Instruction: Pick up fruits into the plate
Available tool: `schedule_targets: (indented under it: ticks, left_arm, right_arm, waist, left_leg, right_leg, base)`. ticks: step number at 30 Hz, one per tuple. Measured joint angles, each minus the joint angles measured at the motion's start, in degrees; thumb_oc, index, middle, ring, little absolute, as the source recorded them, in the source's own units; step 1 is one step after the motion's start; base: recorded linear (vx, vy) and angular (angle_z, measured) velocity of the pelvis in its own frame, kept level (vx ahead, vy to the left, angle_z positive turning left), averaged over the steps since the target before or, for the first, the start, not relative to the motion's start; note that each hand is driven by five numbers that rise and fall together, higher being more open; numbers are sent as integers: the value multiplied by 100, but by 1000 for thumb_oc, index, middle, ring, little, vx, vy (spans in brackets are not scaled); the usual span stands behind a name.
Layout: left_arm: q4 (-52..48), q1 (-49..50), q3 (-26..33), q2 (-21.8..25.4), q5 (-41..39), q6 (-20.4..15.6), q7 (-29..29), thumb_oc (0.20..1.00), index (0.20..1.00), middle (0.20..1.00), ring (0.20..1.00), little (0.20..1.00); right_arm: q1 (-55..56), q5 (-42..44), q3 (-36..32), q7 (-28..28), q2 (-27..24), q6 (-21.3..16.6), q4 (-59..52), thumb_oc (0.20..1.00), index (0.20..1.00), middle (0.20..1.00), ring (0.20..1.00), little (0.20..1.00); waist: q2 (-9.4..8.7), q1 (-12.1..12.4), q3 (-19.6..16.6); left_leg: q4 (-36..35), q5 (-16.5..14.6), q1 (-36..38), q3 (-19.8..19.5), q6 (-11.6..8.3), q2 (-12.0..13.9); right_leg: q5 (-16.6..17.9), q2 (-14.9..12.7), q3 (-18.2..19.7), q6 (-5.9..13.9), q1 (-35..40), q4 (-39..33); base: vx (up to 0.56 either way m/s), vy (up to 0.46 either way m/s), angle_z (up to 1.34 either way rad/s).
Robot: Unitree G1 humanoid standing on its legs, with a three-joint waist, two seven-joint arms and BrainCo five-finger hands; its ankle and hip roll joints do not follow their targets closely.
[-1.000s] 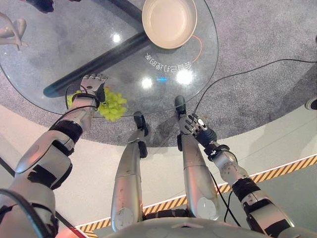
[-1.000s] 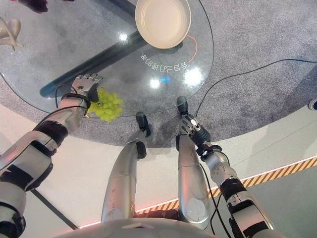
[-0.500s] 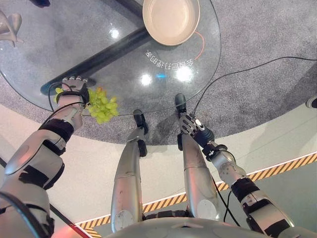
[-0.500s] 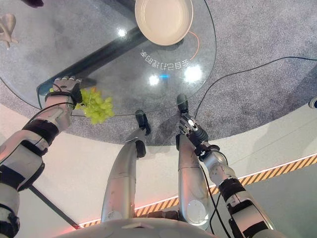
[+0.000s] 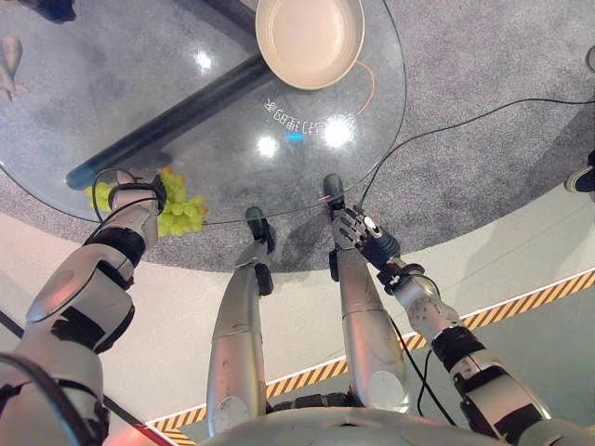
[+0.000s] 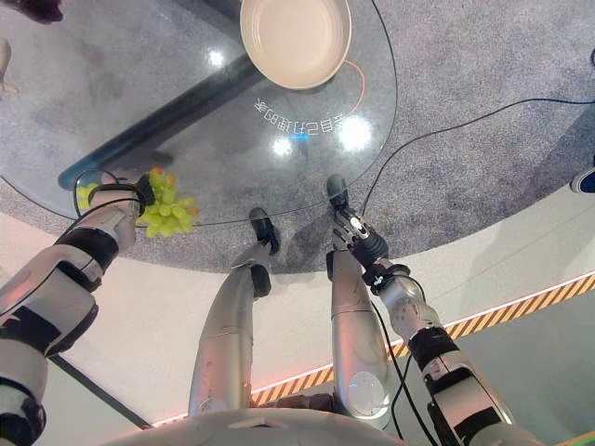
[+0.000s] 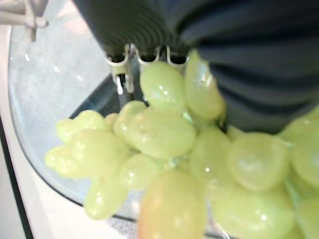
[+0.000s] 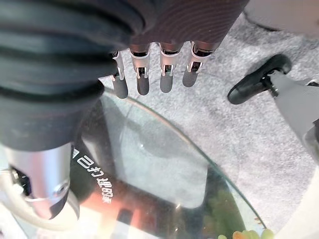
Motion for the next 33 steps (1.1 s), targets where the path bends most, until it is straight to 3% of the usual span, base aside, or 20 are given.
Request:
schedule_targets:
  ticks: [12, 18, 25, 33]
  left_arm:
    - [410, -1, 7, -147, -486, -143, 519, 200, 200, 200, 200, 200]
    - [538, 216, 390, -179, -1385, -453, 984, 200, 200, 200, 200, 200]
    - [214, 987, 934, -449, -2104, -1343, 1388, 200, 200, 200, 200, 200]
    - [-567, 1501, 1555, -427, -2259, -1601, 1637, 200, 200, 200, 200, 200]
  right_arm:
    - [-43, 3, 152, 11, 0, 0, 224, 1000, 1000, 1000, 1000, 1000]
    - [-130, -3, 161, 19, 17, 2, 248, 1000, 1000, 1000, 1000, 1000]
    - [-142, -7, 148, 41, 24, 16, 258, 1000, 1000, 1000, 1000, 1000]
    - [203, -35, 99, 45, 20, 55, 245, 1000, 1000, 1000, 1000, 1000]
  waist:
    - [-13, -4, -10]
    - [-77, 16, -28]
    - [-224, 154, -37]
    - [-258, 335, -5]
  left_leg:
    - [84, -48, -5, 25, -28, 2]
    - [164, -82, 155, 8, 14, 21]
    - [54, -120, 836, 8, -47, 19]
    - [-483, 13, 1898, -49, -84, -17]
  right_leg:
    - [0, 6, 57, 1, 34, -30]
    - [16, 22, 46, 21, 227, -3]
    - [-10, 5, 26, 10, 922, -147]
    - [16, -36, -71, -13, 1910, -484]
  base:
    - [0, 0, 0]
    - [0, 0, 0]
    - [23, 7, 0]
    - [35, -7, 3]
